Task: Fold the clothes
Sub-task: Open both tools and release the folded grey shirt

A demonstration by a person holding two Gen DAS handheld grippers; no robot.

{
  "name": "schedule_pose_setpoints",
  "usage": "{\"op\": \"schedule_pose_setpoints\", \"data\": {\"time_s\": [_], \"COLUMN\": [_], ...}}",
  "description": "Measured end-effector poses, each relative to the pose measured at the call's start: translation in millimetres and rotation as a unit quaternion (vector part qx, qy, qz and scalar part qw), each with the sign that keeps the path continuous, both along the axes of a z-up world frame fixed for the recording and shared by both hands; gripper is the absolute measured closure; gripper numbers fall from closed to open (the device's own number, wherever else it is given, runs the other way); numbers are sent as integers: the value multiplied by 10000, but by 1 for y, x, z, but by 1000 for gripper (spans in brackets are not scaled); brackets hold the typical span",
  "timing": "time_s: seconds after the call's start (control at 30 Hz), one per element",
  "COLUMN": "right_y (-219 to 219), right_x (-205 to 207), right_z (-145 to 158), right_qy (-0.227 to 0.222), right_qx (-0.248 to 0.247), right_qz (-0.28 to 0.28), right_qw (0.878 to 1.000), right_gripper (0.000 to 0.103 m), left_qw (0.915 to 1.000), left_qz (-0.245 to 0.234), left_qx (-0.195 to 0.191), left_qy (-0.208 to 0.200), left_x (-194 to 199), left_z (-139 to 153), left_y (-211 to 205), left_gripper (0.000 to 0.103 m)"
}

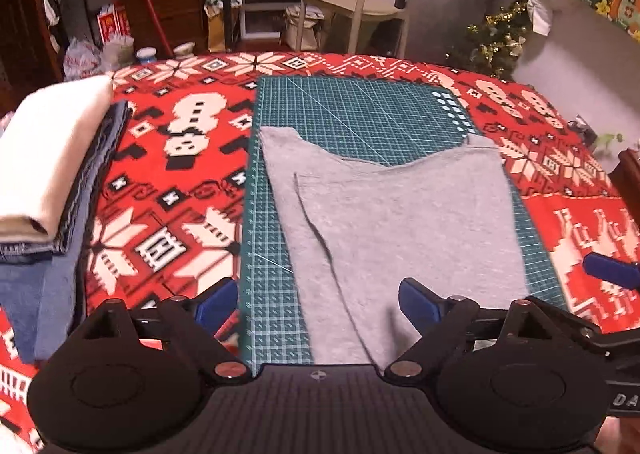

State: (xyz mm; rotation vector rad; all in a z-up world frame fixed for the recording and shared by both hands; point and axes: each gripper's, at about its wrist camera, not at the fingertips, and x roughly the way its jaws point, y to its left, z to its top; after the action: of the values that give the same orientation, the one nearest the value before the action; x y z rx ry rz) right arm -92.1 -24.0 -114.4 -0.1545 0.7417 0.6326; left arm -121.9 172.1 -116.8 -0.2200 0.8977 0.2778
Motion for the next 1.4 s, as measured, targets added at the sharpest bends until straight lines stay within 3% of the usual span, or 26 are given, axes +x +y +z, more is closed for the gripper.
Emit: {"op": "schedule_pose_setpoints", "data": {"time_s": [0.13,0.3,0.43,0.57,0.73,1.07,1.13,1.23,1.4], "right_y": [8,11,11,7,3,4,3,1,-2], "right_x": [-3,3,7,10,15,19,20,19,20], "right_z": [-6,-16,-24,-28,-29,-30,-29,-27,-21], "right_qy": [-270,-9,7,34,174,34,88,152,130], "right_qx": [-150,-92,-171,-19,250,-25,38,228,399], "right_qz": [95,113,13,119,159,45,74,156,247], "right_qw": [9995,9999,9999,9999,9994,10000,9999,9995,9988], "right_gripper": [1,1,1,1,1,1,1,1,1], "left_qw": [9997,9957,9935,9960,9953,9968,9972,9958,9915], "left_qz": [80,573,479,188,52,-32,-80,-121,106], "left_qx": [-163,-664,-938,-735,-916,-736,-674,-871,-1228], "left_qy": [-143,-305,-421,-464,-296,-314,-327,-265,-421], "left_x": [0,-3,-3,-2,2,-3,-3,1,5], "left_z": [-8,-20,-26,-27,-32,-31,-31,-31,-30], "left_y": [12,32,42,41,48,53,54,60,73], "left_gripper": [15,12,12,12,12,14,20,32,40]}}
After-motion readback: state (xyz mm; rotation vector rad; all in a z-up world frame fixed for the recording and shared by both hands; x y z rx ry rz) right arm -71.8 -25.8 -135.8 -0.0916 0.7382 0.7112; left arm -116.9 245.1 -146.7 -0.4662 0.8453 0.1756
